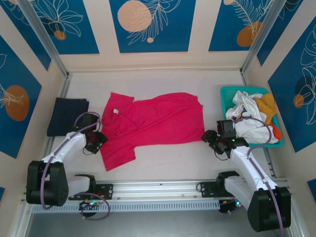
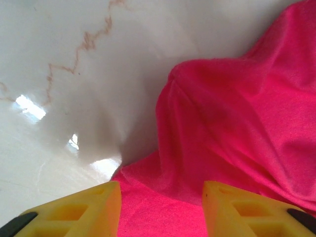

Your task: Fold and stack the t-shirts

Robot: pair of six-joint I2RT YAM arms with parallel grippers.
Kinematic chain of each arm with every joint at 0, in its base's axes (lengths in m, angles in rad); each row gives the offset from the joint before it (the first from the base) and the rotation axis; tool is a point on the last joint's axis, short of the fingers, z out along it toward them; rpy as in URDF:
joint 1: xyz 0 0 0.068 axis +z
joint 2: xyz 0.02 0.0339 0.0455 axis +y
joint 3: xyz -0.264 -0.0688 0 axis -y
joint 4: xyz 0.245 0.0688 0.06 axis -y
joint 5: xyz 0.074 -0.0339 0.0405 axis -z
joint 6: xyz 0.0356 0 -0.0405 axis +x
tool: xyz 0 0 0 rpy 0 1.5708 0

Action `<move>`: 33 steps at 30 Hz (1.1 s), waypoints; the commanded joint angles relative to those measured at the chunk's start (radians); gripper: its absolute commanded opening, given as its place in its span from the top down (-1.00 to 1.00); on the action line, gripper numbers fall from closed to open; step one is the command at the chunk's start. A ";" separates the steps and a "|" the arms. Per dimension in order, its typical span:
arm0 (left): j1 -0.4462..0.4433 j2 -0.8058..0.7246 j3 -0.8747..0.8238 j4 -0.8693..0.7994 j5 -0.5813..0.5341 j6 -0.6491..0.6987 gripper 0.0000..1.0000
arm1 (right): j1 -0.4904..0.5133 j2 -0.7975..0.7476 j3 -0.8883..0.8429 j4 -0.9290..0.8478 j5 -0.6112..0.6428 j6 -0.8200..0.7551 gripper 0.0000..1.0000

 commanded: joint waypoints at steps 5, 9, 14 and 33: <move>-0.018 0.031 -0.012 -0.006 0.019 -0.051 0.22 | 0.007 0.013 0.027 0.011 -0.022 0.007 -0.30; -0.017 0.054 -0.033 0.031 0.007 -0.045 0.22 | 0.011 0.011 0.024 0.014 -0.027 0.009 -0.30; -0.016 0.117 -0.038 0.060 -0.009 -0.039 0.15 | 0.012 0.010 0.029 0.001 -0.029 0.004 -0.30; -0.016 0.051 -0.032 0.044 -0.022 -0.014 1.00 | 0.012 0.082 0.041 -0.050 -0.002 0.057 -0.20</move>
